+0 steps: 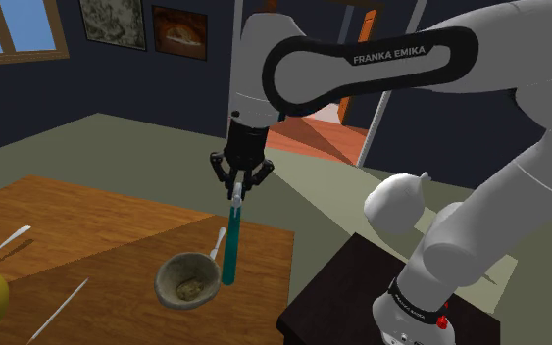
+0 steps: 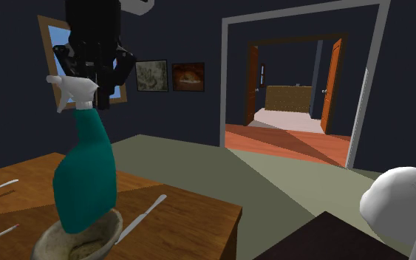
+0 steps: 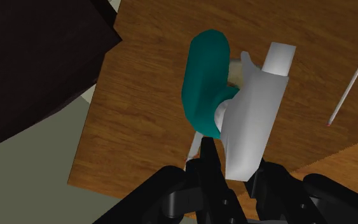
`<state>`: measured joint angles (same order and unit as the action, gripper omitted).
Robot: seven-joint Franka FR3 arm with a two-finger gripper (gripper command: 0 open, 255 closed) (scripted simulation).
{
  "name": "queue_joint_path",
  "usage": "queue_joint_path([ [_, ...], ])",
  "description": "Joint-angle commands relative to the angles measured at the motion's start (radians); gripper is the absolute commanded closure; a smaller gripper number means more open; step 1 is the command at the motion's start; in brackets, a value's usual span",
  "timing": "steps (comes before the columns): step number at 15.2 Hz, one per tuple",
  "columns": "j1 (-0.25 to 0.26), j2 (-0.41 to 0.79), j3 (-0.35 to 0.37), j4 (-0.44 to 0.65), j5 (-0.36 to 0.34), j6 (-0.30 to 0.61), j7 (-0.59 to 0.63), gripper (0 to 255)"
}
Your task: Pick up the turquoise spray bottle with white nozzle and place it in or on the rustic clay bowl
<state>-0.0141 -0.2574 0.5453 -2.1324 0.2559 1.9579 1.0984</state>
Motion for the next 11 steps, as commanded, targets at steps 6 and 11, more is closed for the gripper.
queue_joint_path([
  [6, -0.013, 0.283, 0.052, 0.379, -0.166, -0.121, 0.121, 255],
  [11, 0.033, 0.463, 0.063, 0.623, -0.275, -0.212, 0.188, 255],
])
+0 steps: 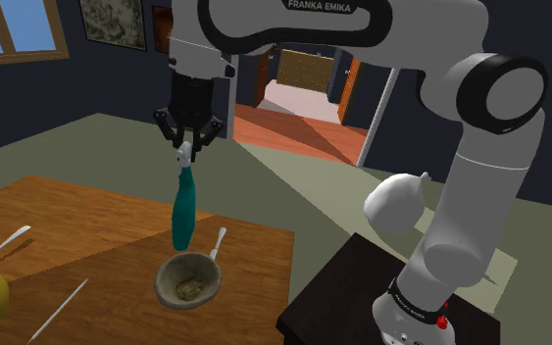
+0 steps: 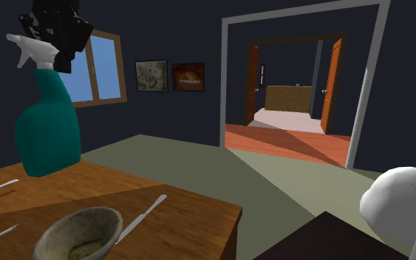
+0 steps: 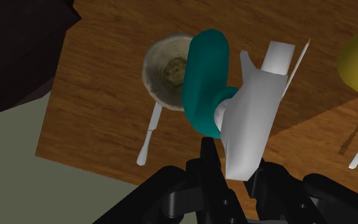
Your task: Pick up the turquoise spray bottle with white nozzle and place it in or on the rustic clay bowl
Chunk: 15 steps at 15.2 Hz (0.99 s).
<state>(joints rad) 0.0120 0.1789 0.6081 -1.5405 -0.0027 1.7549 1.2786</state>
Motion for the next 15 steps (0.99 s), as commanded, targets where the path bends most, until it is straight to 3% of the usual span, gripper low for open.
queue_joint_path([
  [1, 0.006, 0.024, -0.001, 0.016, -0.014, 0.005, 0.007, 255],
  [15, -0.002, 0.027, -0.007, -0.17, -0.015, 0.192, -0.004, 255],
])
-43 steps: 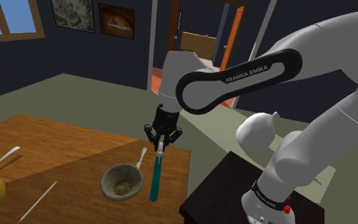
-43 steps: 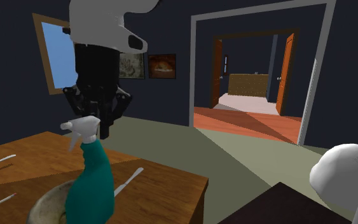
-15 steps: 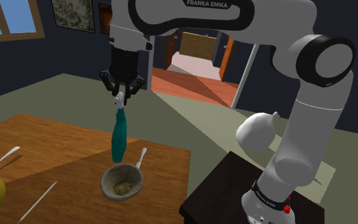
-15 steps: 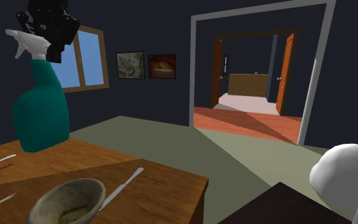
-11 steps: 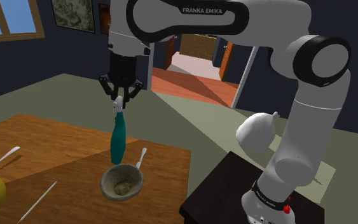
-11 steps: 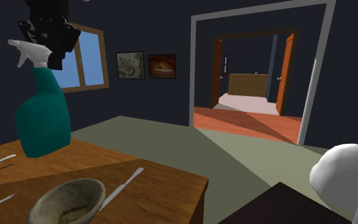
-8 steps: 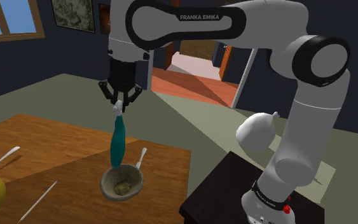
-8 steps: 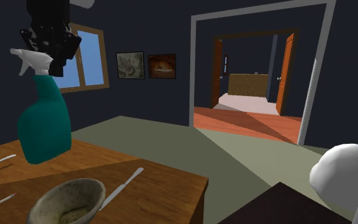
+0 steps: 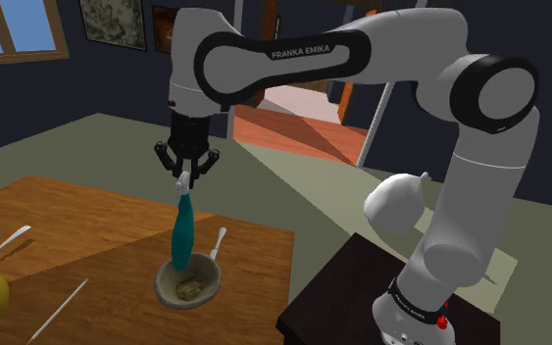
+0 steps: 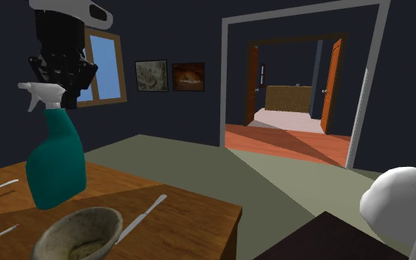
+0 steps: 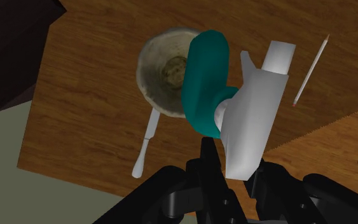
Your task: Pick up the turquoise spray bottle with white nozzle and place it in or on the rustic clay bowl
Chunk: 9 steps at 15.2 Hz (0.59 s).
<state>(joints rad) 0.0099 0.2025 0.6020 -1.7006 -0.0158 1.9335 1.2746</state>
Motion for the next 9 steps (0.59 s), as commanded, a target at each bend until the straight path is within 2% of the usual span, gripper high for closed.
queue_joint_path([
  [1, 0.0, 0.005, -0.001, -0.021, -0.003, 0.026, 0.0, 255],
  [9, 0.003, 0.031, -0.006, -0.1, -0.019, 0.127, 0.003, 255],
])
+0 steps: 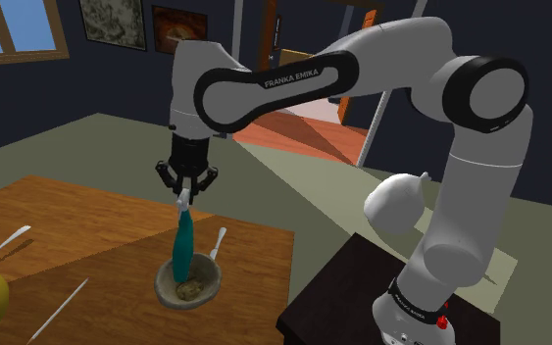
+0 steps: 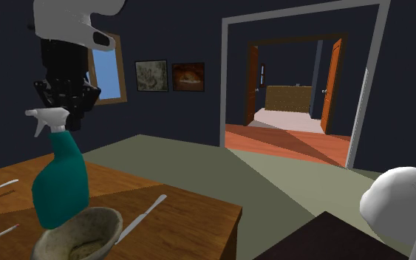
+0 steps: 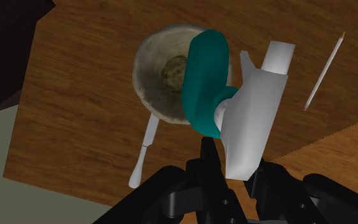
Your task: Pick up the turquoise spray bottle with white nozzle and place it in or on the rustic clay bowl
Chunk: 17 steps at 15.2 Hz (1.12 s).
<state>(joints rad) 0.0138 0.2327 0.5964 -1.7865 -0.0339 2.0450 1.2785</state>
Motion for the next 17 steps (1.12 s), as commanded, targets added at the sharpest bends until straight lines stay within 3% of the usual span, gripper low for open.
queue_joint_path([
  [1, 0.0, 0.005, -0.001, -0.023, -0.003, 0.028, 0.0, 255],
  [5, 0.004, 0.024, -0.006, -0.056, -0.015, 0.077, 0.005, 255],
  [12, 0.004, 0.024, -0.006, -0.056, -0.015, 0.077, 0.005, 255],
  [13, 0.004, 0.024, -0.006, -0.056, -0.015, 0.077, 0.005, 0],
  [17, 0.004, 0.024, -0.006, -0.056, -0.015, 0.077, 0.005, 0],
])
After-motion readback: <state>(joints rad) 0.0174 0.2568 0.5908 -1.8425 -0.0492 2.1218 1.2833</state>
